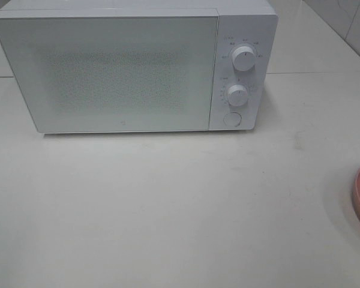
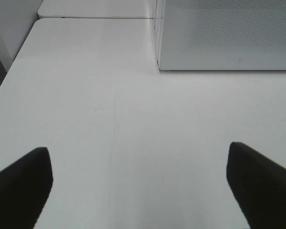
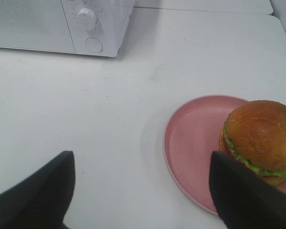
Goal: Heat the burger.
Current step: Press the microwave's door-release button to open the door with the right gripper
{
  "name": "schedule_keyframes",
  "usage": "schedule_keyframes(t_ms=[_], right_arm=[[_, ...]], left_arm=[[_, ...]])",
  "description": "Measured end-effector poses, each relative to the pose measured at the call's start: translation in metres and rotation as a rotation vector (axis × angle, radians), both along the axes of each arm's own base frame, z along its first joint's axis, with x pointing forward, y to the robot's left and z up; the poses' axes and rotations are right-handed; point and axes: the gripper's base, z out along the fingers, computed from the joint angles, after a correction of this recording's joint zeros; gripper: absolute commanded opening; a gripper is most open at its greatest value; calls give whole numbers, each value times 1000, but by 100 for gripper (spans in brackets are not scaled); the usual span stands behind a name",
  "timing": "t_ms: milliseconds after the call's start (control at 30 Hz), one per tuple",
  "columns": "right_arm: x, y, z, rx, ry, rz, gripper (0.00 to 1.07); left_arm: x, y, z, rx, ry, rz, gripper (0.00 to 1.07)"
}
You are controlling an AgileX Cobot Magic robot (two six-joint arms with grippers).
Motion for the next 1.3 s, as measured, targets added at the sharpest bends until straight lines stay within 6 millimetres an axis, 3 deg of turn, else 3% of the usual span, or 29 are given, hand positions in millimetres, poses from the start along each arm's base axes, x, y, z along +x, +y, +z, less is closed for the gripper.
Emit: schedule_keyframes(t_ms=[700,1300], right_arm=[[2,0,1,3,11,-3,75],[55,8,15,-1,111,-8,75]], left_arm=[[0,0,0,0,0,0,91],[0,0,0,0,0,0,91]])
